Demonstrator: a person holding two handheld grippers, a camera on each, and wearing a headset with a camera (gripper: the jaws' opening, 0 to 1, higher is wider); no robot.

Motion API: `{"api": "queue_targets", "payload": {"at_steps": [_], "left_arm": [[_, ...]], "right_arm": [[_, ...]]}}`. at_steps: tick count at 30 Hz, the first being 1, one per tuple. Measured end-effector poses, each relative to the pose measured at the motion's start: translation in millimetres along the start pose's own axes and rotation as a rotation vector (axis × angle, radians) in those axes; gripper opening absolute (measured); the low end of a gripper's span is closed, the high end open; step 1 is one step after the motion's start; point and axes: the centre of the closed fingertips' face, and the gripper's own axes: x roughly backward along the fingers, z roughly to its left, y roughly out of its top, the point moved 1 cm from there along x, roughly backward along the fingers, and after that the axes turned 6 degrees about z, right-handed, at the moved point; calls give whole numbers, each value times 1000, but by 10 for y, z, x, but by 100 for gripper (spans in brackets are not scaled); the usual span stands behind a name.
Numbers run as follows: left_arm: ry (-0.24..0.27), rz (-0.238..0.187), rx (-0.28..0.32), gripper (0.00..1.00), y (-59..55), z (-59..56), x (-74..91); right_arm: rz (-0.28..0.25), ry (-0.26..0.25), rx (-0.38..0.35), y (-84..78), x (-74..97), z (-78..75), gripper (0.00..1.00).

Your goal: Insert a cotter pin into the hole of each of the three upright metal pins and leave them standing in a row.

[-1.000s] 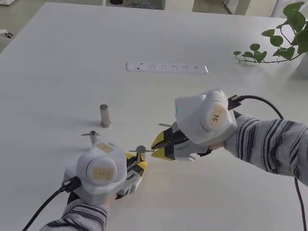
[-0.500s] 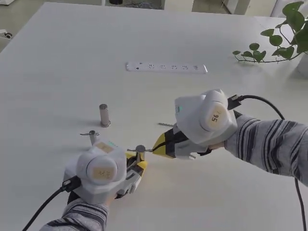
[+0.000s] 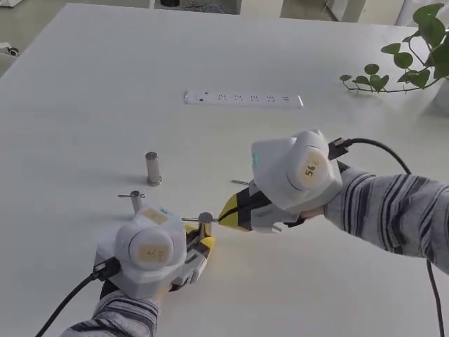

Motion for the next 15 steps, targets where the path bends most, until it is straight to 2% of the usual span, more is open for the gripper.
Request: {"api": "queue_targets", "payload": {"at_steps": [5,10,15], "left_arm": [[14,20,13,19,-43,31,13],[8,6,20,28,-10,47,83],[-1,-11,21,37,16,43,146]], "right_arm": [[-15,-8,-42,16,-2,-14,8],[-46,-14,-113,62,4,-40,16],[-67,-7,-152,139,-17,-31,18]]}}
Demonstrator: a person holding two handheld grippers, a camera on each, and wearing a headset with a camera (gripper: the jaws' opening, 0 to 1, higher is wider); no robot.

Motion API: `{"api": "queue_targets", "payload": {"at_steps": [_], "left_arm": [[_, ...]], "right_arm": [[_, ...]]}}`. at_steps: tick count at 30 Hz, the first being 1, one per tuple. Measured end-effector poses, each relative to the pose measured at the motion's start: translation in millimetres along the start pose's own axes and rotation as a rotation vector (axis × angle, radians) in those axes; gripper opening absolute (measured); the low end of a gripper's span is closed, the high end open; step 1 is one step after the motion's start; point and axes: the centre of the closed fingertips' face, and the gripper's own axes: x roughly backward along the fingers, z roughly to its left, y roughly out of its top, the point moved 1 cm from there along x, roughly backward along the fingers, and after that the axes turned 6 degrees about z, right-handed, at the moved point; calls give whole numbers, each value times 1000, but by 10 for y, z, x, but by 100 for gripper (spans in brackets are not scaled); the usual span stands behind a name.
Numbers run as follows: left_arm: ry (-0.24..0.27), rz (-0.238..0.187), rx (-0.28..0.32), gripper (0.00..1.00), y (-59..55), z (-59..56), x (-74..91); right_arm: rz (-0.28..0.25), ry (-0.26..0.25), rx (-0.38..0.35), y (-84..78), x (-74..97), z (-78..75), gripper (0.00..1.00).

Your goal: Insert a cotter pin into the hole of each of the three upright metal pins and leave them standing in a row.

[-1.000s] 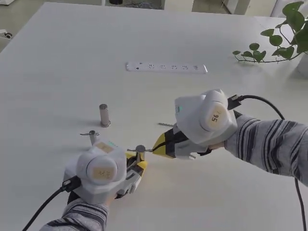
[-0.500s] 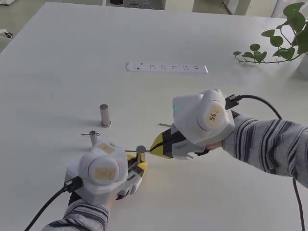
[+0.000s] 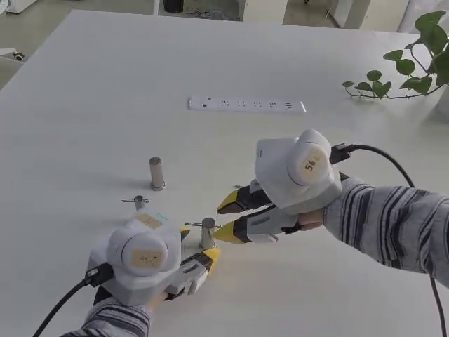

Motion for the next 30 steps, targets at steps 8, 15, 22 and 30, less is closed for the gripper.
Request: {"api": "queue_targets", "payload": {"at_steps": [8,15,22,30], "left_arm": [[-25,-31,8,50,66,-1,85],[-46,-41,13,59,78,-8,174],[-58,-67,7,64,131,-2,253],[-75,-80,33,75,142,0,293]], "right_arm": [[17,-1,-4,17,-114,28,18],[22,4,-10,25,-177,42,16],[32,1,-7,11,-225,16,11],[17,16,-11,15,-204,0,9]]}}
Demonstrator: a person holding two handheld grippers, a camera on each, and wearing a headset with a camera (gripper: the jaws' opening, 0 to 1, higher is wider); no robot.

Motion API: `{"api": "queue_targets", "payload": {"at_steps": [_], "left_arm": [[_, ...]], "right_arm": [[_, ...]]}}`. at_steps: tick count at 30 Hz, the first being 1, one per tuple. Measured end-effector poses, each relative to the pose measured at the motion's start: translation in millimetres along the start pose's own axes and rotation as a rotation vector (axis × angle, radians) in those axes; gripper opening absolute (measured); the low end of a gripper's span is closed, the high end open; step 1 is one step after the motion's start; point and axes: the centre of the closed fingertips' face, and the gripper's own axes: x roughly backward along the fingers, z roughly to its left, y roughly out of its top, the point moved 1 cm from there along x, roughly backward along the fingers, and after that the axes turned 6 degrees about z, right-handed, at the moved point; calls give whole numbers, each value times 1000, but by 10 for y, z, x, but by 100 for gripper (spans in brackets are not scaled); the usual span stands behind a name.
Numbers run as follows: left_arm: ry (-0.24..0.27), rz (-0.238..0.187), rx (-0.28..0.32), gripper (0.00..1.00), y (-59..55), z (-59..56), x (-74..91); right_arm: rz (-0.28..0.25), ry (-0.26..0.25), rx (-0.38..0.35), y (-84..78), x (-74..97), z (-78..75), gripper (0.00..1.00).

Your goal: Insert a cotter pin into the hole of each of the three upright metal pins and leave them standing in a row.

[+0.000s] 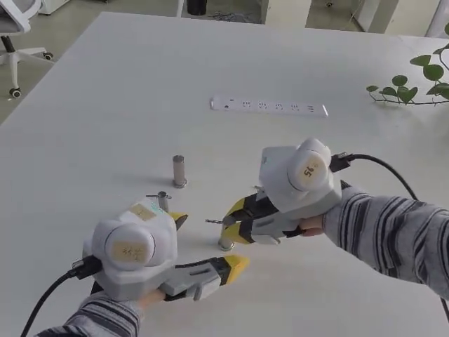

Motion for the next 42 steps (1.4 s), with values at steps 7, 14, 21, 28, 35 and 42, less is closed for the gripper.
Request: {"api": "queue_targets", "payload": {"at_steps": [7,14,21,28,35,42], "left_arm": [[1,-8,6,81,18,-6,54],[27,-25,12,91,60,23,104],[45,-22,6,94,60,41,200],[61,-16,-13,99,62,68,295],[74,-33,1,99,81,143,357],[74,-49,29,99,105,188,420]], "right_arm": [[-6,15,15,4,8,4,8],[2,22,31,22,10,-32,8],[9,23,45,83,-1,-147,8],[17,28,50,123,-33,-234,8],[29,41,56,119,-46,-271,8],[34,54,57,118,-67,-298,8]]}}
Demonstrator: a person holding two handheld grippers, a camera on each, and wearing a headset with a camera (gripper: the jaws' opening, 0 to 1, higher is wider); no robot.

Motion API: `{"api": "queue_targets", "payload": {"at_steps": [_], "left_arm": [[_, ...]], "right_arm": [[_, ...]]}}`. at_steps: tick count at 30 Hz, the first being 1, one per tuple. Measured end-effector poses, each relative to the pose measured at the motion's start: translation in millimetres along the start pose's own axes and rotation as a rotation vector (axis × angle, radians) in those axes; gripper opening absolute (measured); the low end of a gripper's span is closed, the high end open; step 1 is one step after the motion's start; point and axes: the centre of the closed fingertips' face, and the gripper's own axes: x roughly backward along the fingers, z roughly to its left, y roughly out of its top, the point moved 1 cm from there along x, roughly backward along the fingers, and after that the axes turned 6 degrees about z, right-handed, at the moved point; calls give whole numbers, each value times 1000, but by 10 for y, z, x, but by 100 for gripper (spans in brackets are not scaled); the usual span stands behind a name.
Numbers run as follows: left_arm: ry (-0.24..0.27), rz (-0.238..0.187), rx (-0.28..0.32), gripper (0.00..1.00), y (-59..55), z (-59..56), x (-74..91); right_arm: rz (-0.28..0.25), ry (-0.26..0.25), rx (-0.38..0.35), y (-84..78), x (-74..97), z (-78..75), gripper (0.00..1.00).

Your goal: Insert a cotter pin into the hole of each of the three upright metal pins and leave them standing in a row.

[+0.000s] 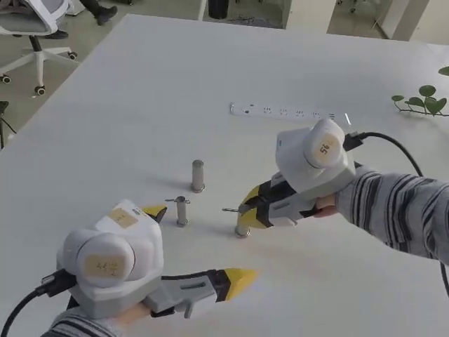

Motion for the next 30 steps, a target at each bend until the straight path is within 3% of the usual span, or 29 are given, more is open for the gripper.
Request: {"api": "queue_targets", "payload": {"at_steps": [6,30], "left_arm": [[7,-16,11,99,34,20,30],[39,-2,21,98,0,88,100]], "right_arm": [[-1,13,-1,5,-29,-2,8],[-18,42,9,-11,-18,-41,8]]}}
